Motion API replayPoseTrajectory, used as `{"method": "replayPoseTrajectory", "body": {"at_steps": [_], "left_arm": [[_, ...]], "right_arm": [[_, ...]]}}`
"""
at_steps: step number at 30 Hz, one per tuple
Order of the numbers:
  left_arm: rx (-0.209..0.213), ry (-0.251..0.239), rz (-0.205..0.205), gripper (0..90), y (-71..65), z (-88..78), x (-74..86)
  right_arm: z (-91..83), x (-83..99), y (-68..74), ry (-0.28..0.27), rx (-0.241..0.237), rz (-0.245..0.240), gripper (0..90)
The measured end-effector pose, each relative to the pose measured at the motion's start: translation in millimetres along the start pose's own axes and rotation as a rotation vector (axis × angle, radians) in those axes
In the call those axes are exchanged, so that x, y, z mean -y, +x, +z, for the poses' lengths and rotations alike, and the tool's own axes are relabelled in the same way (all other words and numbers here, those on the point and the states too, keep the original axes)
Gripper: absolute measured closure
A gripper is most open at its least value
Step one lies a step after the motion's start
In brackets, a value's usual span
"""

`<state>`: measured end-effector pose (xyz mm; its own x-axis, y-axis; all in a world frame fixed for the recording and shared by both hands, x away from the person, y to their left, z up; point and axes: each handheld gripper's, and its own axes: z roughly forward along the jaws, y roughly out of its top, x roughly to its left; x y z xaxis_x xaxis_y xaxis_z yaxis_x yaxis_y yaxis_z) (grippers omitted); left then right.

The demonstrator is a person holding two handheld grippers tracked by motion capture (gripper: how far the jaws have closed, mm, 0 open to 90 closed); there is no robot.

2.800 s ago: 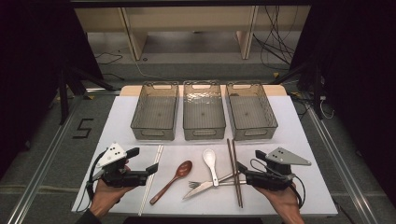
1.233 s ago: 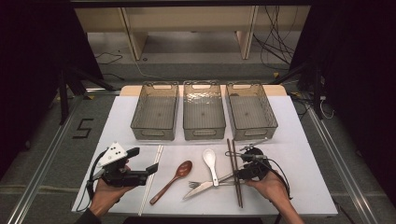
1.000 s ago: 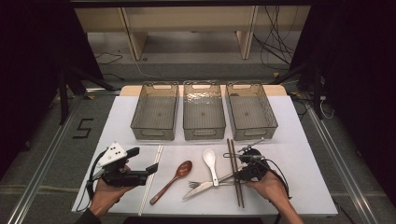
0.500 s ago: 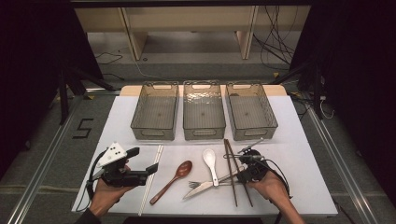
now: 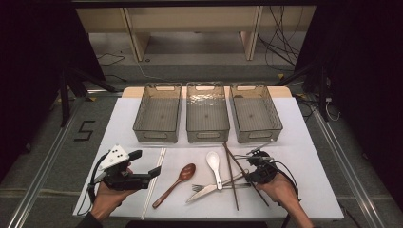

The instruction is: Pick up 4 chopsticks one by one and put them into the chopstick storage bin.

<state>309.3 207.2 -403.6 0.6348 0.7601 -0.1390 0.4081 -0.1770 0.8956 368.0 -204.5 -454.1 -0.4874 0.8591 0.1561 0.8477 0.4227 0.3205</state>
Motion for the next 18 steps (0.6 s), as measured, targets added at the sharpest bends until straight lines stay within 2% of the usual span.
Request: {"method": "replayPoseTrajectory", "body": {"at_steps": [2, 6, 10, 11, 12, 13, 14, 15, 16, 17, 18], "left_arm": [[0.000, 0.003, 0.001, 8.5, 0.5, 0.1, 0.0], [0.002, 0.005, 0.003, 8.5, 0.7, 0.4, 0.0], [0.006, 0.022, 0.012, 8.6, 1.6, 2.3, 0.0], [0.006, 0.022, 0.012, 8.6, 1.6, 2.3, 0.0], [0.009, 0.026, 0.015, 8.6, 1.8, 3.0, -0.2], [0.011, 0.032, 0.017, 8.6, 2.0, 3.6, -0.4], [0.016, 0.041, 0.017, 8.6, 2.2, 4.3, -0.5], [0.018, 0.047, 0.019, 8.6, 2.4, 5.3, -0.6], [0.019, 0.050, 0.020, 8.6, 2.5, 6.3, -0.7], [0.023, 0.055, 0.020, 8.6, 2.7, 7.2, -0.9], [0.025, 0.060, 0.021, 8.6, 3.0, 8.2, -1.3]], "right_arm": [[-4.5, -0.1, 0.5, -0.022, 0.008, -0.022, 86.0], [-8.7, -0.2, 3.1, -0.030, 0.007, -0.054, 86.2], [-17.3, -2.1, 15.1, -0.058, 0.000, -0.150, 86.2], [-17.3, -2.1, 15.1, -0.058, 0.000, -0.150, 86.2], [-21.4, -3.5, 21.8, -0.073, 0.004, -0.188, 86.2], [-21.4, -3.5, 21.8, -0.073, 0.004, -0.188, 86.2], [-25.2, -4.9, 28.6, -0.081, -0.005, -0.234, 86.2], [-25.2, -4.9, 28.6, -0.081, -0.005, -0.234, 86.2], [-27.9, -6.2, 35.7, -0.086, -0.006, -0.275, 86.2], [-27.9, -6.2, 35.7, -0.086, -0.006, -0.275, 86.2], [-28.8, -6.8, 39.1, -0.089, -0.007, -0.295, 86.2]]}}
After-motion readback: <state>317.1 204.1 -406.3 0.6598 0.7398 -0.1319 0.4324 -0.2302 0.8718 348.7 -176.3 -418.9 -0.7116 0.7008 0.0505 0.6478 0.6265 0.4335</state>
